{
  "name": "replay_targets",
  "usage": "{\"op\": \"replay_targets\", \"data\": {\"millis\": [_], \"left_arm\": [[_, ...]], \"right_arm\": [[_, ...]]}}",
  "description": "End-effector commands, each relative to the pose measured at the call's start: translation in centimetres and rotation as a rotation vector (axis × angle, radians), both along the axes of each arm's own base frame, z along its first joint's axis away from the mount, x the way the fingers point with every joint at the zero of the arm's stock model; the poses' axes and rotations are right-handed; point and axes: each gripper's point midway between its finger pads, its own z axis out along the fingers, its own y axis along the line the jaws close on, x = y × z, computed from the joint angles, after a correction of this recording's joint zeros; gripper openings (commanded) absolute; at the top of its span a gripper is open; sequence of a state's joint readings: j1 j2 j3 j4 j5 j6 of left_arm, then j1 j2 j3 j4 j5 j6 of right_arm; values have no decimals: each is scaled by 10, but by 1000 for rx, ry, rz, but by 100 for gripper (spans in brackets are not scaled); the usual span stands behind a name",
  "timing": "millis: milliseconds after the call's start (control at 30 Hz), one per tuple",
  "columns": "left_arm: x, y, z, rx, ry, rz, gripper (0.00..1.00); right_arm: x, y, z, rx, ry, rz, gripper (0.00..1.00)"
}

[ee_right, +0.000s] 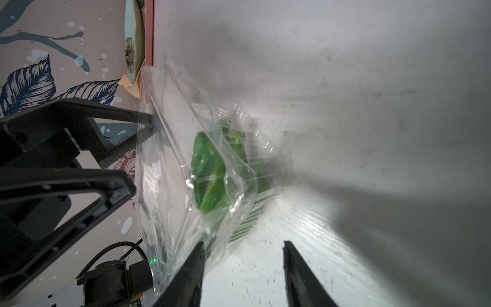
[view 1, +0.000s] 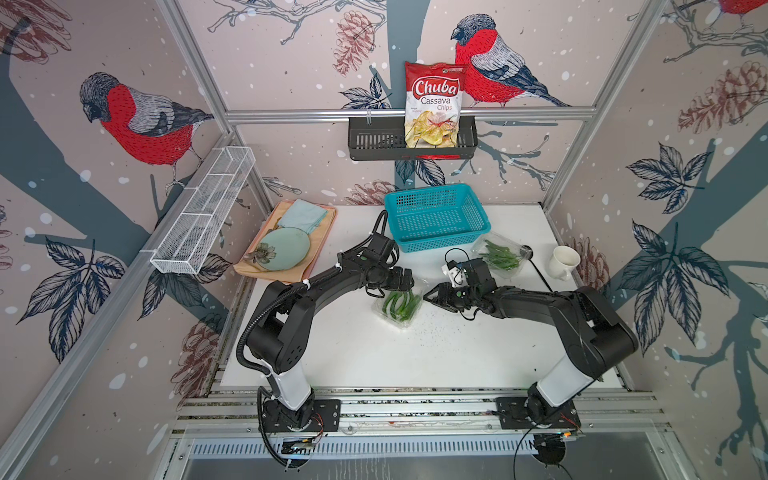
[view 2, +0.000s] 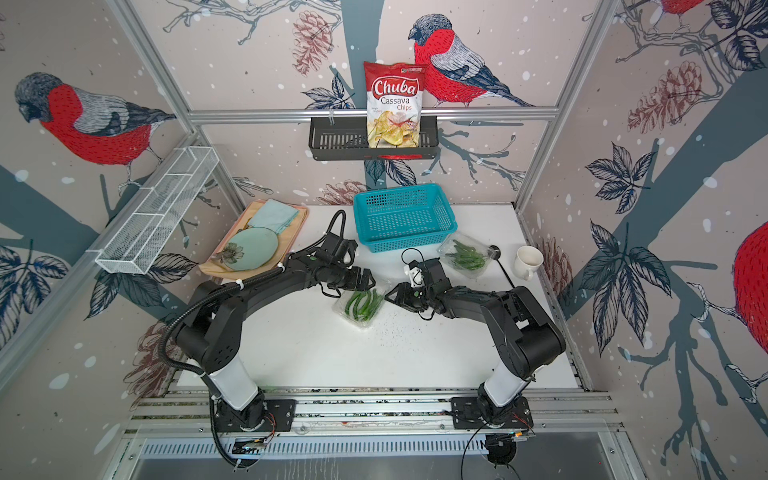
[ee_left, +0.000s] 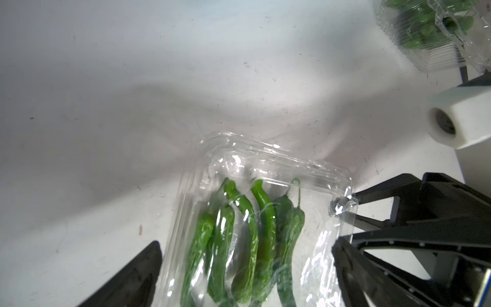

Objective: Take small green peppers out of containers
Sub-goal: Open the packing box at the center of the board.

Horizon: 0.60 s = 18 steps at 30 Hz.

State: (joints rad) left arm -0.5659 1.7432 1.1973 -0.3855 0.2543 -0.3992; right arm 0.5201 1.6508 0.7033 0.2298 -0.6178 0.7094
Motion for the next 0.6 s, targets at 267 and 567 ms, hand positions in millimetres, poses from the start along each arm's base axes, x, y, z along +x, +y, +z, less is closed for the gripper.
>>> {"op": "replay_targets", "data": {"millis": [267,567], "left_arm": [[-1,-7,0,9,16,11,97],[-4,-14,2,6,23,12,97]], "right_arm": [[-1,-26,2,-44,-9,-44,51],[0,-23,-1,-19,10,-25,53]]}}
